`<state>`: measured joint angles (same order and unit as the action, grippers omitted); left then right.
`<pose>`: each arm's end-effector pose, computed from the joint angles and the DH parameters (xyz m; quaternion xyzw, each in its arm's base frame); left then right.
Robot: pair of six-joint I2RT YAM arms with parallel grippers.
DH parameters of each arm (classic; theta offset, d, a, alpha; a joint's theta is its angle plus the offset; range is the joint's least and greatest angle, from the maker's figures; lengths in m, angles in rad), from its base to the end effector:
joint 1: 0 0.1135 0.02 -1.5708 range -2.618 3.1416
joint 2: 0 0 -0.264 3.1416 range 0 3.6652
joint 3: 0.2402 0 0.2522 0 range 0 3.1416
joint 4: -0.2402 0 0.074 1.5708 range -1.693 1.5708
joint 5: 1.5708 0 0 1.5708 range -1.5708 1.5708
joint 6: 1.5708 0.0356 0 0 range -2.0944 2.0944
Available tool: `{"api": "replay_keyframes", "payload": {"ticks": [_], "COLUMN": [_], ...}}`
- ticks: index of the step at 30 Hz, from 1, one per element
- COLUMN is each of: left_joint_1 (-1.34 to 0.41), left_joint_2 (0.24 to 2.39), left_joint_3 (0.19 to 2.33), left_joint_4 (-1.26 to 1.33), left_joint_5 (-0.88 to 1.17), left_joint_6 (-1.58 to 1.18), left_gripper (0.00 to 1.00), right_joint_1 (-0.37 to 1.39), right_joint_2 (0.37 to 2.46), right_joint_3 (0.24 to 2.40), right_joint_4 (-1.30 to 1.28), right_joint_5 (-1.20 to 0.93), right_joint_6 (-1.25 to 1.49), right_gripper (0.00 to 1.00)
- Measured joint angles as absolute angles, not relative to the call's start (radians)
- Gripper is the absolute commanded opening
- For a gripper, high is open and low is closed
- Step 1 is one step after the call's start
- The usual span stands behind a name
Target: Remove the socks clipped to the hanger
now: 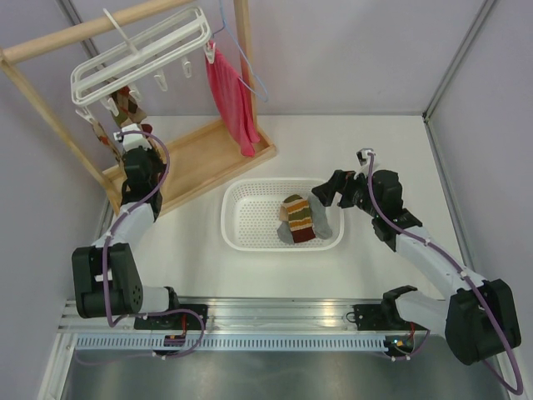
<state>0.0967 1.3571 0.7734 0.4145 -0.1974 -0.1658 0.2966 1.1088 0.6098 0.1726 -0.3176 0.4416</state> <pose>0.3067 0.0368 0.2682 -0.1625 0.7458 0.0531 0.6439 0.2342 0.0832 0.2507 -0.0338 0.8069 0.3275 0.4904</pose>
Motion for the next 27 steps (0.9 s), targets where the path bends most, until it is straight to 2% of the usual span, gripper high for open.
{"api": "replay_keyframes", "payload": {"ticks": [6, 14, 24, 27], "left_joint_1": [0.097, 0.097, 0.097, 0.097], "left_joint_2": [1.329, 1.133, 0.887, 0.838], "left_joint_3": [0.771, 0.792, 0.83, 0.832], "left_joint_4": [0.376, 0.189, -0.067, -0.134], "left_joint_5": [-0.189, -0.119, 0.067, 0.141], "left_joint_6": [-0.17, -0.205, -0.254, -0.266], "left_gripper": [0.02, 0.02, 0.02, 0.02], "right_joint_1": [0.297, 0.297, 0.3, 0.348], "right_joint_2": [1.097, 1.094, 1.102, 1.102], "right_joint_3": [0.61, 0.61, 0.612, 0.635], "right_joint_4": [0.172, 0.168, 0.164, 0.161], "right_joint_5": [-0.318, -0.318, -0.348, -0.331], "right_joint_6": [0.442, 0.441, 0.442, 0.44], "right_gripper": [0.98, 0.98, 0.96, 0.96]}}
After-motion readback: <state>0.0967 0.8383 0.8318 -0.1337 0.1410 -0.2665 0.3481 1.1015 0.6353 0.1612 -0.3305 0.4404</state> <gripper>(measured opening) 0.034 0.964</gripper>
